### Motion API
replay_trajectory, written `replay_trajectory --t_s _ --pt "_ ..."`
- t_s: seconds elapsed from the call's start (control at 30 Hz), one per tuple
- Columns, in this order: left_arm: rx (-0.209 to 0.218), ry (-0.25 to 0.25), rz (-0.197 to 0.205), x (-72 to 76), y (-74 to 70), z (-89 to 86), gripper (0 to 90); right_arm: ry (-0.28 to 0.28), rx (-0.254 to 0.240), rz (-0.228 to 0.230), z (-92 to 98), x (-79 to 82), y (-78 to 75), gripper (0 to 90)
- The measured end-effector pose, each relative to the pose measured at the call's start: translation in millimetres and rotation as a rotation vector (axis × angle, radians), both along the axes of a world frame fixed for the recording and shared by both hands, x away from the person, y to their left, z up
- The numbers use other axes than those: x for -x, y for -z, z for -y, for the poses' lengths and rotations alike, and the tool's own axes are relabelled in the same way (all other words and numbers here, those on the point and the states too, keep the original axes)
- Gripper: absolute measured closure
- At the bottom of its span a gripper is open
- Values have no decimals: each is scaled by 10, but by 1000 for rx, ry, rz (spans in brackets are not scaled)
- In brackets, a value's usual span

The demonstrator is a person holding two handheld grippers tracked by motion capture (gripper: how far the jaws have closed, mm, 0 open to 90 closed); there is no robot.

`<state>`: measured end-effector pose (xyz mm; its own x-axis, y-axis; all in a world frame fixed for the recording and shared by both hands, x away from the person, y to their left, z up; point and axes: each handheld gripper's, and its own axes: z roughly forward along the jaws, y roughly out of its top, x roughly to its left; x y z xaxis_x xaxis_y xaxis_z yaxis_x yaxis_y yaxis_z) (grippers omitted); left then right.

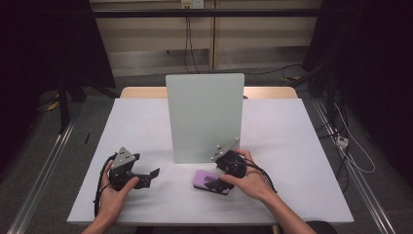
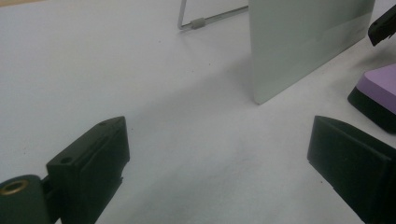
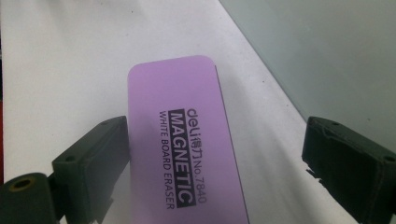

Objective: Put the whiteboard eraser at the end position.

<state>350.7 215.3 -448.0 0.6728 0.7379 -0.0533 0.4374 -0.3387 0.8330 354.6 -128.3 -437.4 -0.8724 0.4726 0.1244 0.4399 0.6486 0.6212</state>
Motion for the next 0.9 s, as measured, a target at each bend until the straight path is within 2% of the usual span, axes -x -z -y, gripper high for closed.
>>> replay_trajectory --t_s 0.37,0.43,0.6,0.73,0.9 --pt "1 -3 1 -4 0 -2 57 17 -31 17 42 23 -47 83" --pt "8 -5 0 -4 6 4 57 32 -44 20 64 23 -64 86" --pt "-1 -6 -2 -6 6 5 57 91 -43 37 141 13 -91 94" --pt "0 -7 -1 -8 10 8 56 158 -54 76 203 5 -87 96" --pt "1 -7 -3 -7 11 12 56 205 -68 94 286 25 -94 96"
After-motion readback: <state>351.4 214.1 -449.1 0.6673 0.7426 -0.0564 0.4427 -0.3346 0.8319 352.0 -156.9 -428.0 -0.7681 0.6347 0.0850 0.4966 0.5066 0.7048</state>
